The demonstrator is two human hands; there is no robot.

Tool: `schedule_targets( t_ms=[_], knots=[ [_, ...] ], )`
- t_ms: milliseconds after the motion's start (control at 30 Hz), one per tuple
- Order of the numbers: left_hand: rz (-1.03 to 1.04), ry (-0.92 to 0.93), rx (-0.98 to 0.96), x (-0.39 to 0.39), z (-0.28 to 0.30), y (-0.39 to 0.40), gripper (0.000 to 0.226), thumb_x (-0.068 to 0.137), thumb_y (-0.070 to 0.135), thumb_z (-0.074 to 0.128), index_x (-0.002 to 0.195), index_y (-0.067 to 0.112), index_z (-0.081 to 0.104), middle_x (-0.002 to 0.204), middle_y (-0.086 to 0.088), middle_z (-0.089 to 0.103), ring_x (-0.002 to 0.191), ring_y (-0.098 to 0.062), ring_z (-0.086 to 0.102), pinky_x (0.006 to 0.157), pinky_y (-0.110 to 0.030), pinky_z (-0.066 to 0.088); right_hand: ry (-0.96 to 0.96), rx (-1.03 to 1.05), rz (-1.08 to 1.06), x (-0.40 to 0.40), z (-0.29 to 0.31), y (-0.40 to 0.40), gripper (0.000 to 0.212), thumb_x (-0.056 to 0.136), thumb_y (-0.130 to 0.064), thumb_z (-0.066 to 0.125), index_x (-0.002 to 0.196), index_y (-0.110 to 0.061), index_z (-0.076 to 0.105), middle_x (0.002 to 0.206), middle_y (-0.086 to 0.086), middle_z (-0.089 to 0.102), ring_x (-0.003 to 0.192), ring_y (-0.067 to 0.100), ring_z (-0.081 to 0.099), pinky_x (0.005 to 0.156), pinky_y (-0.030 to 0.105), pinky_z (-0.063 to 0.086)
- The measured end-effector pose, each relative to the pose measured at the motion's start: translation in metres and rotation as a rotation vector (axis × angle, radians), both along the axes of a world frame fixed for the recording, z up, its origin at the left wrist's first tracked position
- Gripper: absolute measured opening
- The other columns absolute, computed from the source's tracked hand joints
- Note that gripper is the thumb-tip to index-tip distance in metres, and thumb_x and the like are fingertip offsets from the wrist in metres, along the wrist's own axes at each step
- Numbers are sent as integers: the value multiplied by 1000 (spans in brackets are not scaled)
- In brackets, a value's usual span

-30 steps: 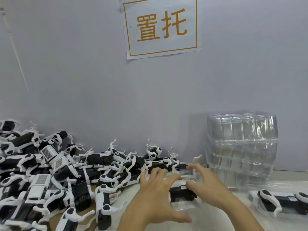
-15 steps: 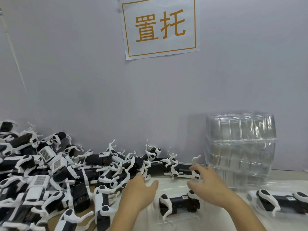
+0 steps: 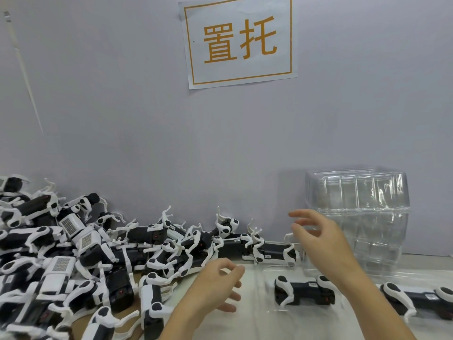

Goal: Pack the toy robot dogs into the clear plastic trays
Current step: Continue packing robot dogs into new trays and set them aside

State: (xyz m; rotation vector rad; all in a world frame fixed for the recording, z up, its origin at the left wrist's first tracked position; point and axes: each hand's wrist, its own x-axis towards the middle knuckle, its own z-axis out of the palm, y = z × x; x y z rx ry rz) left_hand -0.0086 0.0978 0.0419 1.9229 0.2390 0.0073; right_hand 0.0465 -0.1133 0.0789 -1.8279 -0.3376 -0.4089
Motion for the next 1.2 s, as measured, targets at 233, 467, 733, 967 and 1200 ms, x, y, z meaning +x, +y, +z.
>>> schedule_targets(
  t_ms=[233, 467, 733, 967, 1200],
  knots=[
    [-43, 50, -52, 4, -6, -7, 30, 98, 35, 55, 102, 7, 65, 102, -15, 69, 74, -24, 74, 64, -33, 61, 115, -366, 84, 0, -9, 2, 18, 93, -27, 60, 102, -41, 67, 99, -18, 66, 85, 0, 64, 65, 13, 45],
    [-173, 21, -174, 7, -14, -36, 24, 96, 33, 60, 103, 11, 67, 112, -15, 64, 88, -21, 69, 71, -39, 62, 115, -501, 104, 2, -27, 14, 25, 94, -24, 57, 113, -38, 66, 109, -15, 60, 107, 4, 50, 91, 20, 39],
    [-348, 39, -130, 7, -14, -60, 36, 98, 29, 48, 119, 5, 66, 131, -15, 57, 118, -27, 61, 81, -35, 61, 39, -429, 76, 5, -22, 13, 24, 94, -18, 55, 105, -36, 68, 99, -21, 61, 91, -11, 52, 66, 1, 37],
    [-346, -6, -45, 4, -19, -79, 28, 97, 30, 51, 114, 17, 70, 110, -3, 69, 96, -11, 69, 74, -25, 58, 51, -385, 66, 4, -21, 11, 28, 93, -18, 54, 94, -44, 63, 100, -16, 64, 90, -4, 57, 65, 4, 37],
    [-311, 44, -193, 1, -9, -88, 29, 100, 18, 44, 96, 2, 68, 91, -10, 71, 79, -22, 73, 72, -30, 60, 28, -305, 66, 3, -15, 9, 26, 93, -15, 53, 102, -32, 70, 95, -20, 63, 91, -6, 57, 65, 2, 39]
  ],
)
